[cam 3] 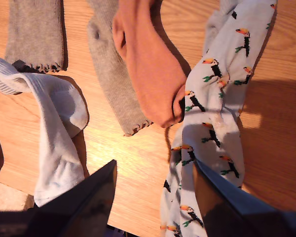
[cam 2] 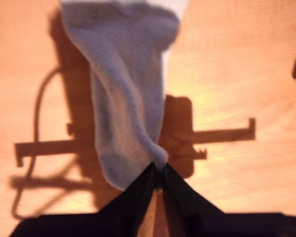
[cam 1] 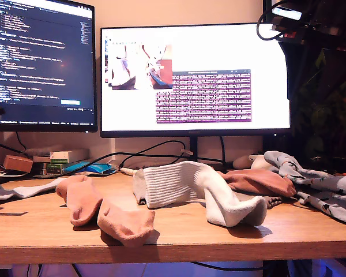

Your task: Pair up the socks based on colour and pattern, by placing them on top of one another

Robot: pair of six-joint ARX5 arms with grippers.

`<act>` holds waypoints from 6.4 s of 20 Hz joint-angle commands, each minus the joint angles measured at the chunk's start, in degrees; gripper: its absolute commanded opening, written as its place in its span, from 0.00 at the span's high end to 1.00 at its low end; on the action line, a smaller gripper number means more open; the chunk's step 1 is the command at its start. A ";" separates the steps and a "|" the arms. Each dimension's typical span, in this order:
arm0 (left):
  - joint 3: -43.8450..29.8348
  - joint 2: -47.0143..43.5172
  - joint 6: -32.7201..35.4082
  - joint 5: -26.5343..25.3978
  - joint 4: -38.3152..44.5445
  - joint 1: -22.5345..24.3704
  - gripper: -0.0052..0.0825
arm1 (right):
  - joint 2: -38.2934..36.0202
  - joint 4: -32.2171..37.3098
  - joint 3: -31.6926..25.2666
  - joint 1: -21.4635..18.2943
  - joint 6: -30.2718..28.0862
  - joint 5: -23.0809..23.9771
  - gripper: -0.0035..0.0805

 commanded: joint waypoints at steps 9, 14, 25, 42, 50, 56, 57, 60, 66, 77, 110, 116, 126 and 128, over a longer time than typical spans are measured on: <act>-0.68 0.61 -2.97 9.40 -13.86 -4.02 0.97 | 0.31 0.09 -1.03 0.28 -0.15 -0.48 0.43; -0.55 0.61 -3.54 10.73 -13.11 -4.98 0.63 | 0.31 -0.11 -1.03 0.28 -0.33 -0.72 0.43; 10.38 0.11 -2.84 18.27 -14.58 -6.25 0.59 | -0.55 1.62 -1.14 0.39 -0.48 -5.92 0.88; 10.47 0.66 11.06 15.43 7.30 -8.61 0.62 | -24.20 15.39 -20.15 1.03 0.00 -2.84 0.97; 10.49 11.58 9.33 20.63 7.41 -9.27 0.47 | -24.65 15.32 -20.15 1.03 -0.52 -2.86 0.97; 10.56 15.61 8.66 20.63 10.16 -9.40 0.47 | -24.65 15.34 -20.15 1.05 -0.52 -3.15 0.97; 10.56 15.72 8.68 20.63 9.99 -9.64 0.47 | -24.65 15.37 -20.15 1.05 -0.52 -3.15 0.97; 10.56 16.76 8.68 20.61 9.16 -10.51 0.50 | -24.65 15.45 -20.15 1.05 -0.52 -3.15 0.97; 10.58 16.94 8.68 17.68 11.04 -13.00 0.93 | -24.65 15.43 -20.15 1.03 -0.52 -3.17 0.97; 10.86 17.22 27.34 5.99 30.93 -14.51 0.96 | -24.65 15.34 -20.15 1.05 -0.46 -3.50 0.97; 10.97 9.05 37.57 22.95 17.46 -27.12 0.48 | -21.90 14.99 -20.15 3.74 -3.56 -5.42 0.97; 10.97 14.49 37.57 17.92 21.53 -29.33 0.42 | -21.90 14.91 -20.15 3.76 -3.54 -5.46 0.97; 10.97 18.38 37.03 15.87 20.35 -29.51 0.98 | -21.90 14.36 -20.15 5.14 -3.54 -6.32 0.97; 10.97 17.03 36.41 15.89 19.32 -29.88 0.96 | -21.90 14.43 -20.15 6.29 -3.58 -6.29 0.97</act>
